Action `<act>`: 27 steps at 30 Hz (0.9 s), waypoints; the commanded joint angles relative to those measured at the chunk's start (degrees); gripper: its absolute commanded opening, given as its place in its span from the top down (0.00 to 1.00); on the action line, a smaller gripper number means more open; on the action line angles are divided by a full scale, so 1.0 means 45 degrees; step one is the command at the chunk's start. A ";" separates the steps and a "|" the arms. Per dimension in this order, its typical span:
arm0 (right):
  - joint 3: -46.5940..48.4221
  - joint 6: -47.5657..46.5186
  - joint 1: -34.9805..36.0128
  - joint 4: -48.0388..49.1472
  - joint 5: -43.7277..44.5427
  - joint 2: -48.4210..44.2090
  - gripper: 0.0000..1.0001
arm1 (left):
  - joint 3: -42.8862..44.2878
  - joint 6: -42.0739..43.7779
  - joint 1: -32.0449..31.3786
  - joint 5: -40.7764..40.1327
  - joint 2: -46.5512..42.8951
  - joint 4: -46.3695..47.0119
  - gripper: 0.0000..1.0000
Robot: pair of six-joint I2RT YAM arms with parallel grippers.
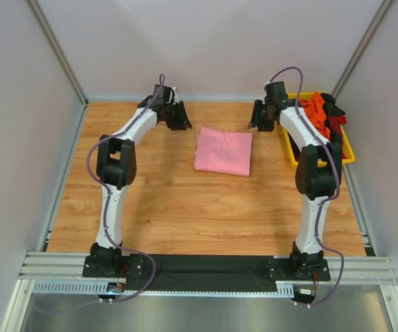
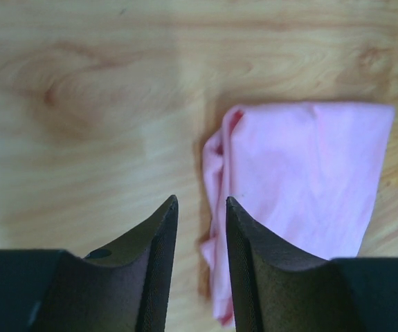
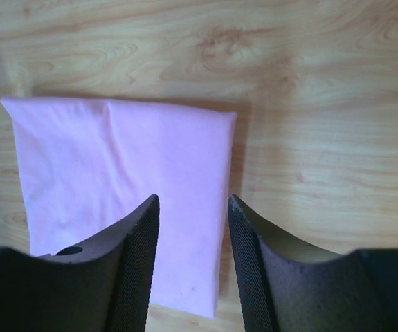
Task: Fold and stack the t-shirts
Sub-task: Fold the tshirt
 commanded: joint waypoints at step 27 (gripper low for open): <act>-0.3151 -0.1571 -0.0139 0.0853 -0.2754 -0.0381 0.54 | -0.6578 0.1125 -0.1512 -0.0601 -0.2995 0.0504 0.84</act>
